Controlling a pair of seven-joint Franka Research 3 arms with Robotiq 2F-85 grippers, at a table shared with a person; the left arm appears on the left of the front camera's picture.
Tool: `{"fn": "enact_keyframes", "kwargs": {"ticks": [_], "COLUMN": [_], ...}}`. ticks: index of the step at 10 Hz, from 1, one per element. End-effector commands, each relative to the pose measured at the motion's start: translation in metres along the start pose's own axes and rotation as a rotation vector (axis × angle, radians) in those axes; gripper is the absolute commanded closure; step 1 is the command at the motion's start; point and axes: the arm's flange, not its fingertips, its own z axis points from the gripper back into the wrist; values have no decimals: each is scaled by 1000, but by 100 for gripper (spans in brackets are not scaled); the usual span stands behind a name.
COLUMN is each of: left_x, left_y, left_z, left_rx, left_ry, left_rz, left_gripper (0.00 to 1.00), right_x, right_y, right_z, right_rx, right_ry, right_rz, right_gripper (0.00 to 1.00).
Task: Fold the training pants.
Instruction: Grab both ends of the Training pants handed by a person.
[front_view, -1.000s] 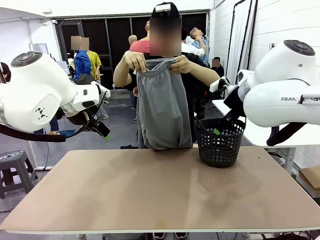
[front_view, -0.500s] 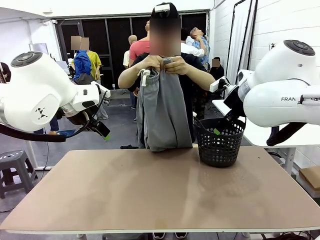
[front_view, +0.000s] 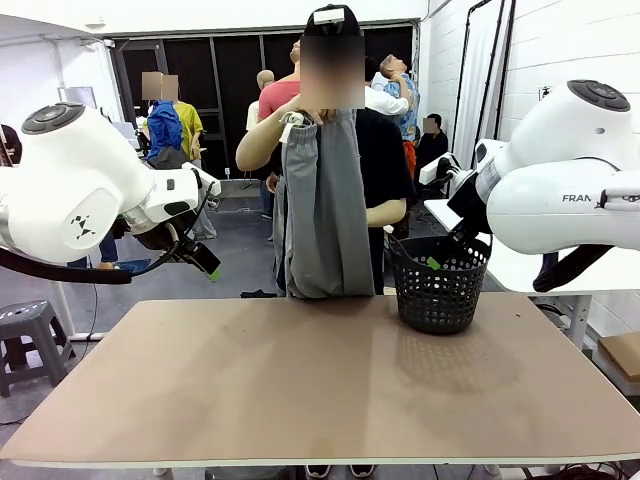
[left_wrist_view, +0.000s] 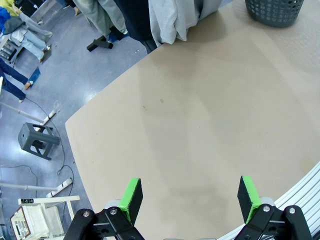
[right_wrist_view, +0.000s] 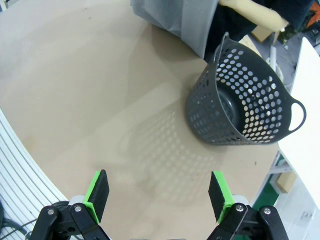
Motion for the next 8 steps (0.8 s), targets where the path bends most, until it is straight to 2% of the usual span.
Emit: {"fn": "enact_keyframes", "kwargs": {"ticks": [1, 8], "left_x": [0, 0], "left_y": [1, 1], "left_z": [0, 0], "left_rx": [2, 2], "left_ry": [1, 1], "left_rz": [-10, -10], "left_gripper": [0, 0], "right_x": [0, 0], "right_y": [0, 0], "right_z": [0, 0], "right_rx": [5, 5], "right_ry": [1, 1], "right_rz": [-2, -2], "right_gripper": [0, 0]}}
